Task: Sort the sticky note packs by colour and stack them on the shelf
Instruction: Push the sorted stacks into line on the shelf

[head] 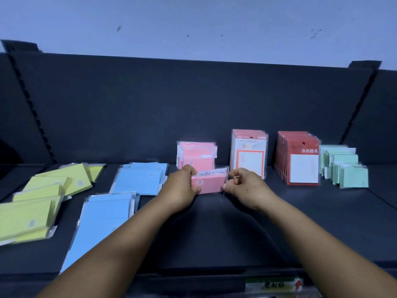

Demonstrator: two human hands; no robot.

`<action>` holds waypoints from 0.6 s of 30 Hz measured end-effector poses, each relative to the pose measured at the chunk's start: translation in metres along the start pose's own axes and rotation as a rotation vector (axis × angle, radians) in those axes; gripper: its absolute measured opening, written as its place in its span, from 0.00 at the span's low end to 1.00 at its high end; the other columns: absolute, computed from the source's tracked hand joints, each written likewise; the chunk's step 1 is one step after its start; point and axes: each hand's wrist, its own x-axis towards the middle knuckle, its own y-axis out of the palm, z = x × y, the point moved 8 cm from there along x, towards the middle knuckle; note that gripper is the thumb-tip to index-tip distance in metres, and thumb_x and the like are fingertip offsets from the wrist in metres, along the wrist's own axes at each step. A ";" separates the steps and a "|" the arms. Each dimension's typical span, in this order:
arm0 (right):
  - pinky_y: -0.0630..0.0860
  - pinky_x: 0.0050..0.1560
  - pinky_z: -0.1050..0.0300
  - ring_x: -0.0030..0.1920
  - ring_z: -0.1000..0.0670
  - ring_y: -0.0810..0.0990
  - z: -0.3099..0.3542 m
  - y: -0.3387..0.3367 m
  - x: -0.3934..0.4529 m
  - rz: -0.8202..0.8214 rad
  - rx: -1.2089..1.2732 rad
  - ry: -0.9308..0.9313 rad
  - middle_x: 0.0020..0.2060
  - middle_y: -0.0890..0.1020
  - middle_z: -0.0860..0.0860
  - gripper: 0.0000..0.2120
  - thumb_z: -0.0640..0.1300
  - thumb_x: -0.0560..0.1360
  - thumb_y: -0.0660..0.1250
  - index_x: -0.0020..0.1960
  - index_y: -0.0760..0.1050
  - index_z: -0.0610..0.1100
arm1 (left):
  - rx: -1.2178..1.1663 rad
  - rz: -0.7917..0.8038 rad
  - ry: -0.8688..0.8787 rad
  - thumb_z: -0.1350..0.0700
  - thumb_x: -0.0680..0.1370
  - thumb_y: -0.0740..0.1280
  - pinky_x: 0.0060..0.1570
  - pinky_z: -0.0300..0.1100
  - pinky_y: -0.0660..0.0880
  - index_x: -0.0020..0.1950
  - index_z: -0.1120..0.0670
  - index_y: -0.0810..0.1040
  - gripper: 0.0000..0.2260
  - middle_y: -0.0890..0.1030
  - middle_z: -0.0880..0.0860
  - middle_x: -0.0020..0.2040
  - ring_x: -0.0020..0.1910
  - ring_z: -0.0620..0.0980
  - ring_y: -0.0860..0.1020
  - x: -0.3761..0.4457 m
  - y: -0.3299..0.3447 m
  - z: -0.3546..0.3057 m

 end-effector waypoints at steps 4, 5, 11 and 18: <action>0.69 0.38 0.59 0.37 0.50 0.73 0.015 0.006 0.005 -0.051 -0.118 -0.040 0.34 0.76 0.51 0.09 0.42 0.75 0.67 0.37 0.72 0.45 | 0.063 -0.040 -0.066 0.56 0.77 0.65 0.50 0.42 0.71 0.59 0.57 0.74 0.11 0.79 0.56 0.58 0.56 0.56 0.77 0.007 0.002 0.006; 0.68 0.36 0.60 0.36 0.51 0.73 0.018 0.007 0.006 -0.057 -0.118 -0.034 0.33 0.76 0.51 0.09 0.42 0.74 0.68 0.37 0.72 0.44 | 0.049 -0.059 -0.094 0.56 0.77 0.65 0.52 0.43 0.72 0.59 0.57 0.75 0.12 0.79 0.56 0.58 0.57 0.56 0.77 0.009 0.001 0.009; 0.68 0.38 0.58 0.40 0.47 0.74 0.024 0.015 0.026 -0.094 -0.240 0.001 0.37 0.76 0.47 0.09 0.42 0.73 0.67 0.36 0.69 0.44 | 0.060 -0.126 -0.203 0.57 0.77 0.66 0.51 0.46 0.73 0.61 0.59 0.71 0.15 0.78 0.58 0.58 0.57 0.59 0.77 0.025 -0.004 0.020; 0.66 0.42 0.58 0.43 0.46 0.73 0.023 0.018 0.039 -0.139 -0.274 0.035 0.42 0.75 0.48 0.09 0.45 0.74 0.66 0.46 0.68 0.42 | 0.025 -0.146 -0.253 0.58 0.76 0.68 0.47 0.45 0.71 0.60 0.60 0.68 0.16 0.77 0.58 0.58 0.56 0.59 0.77 0.035 -0.004 0.026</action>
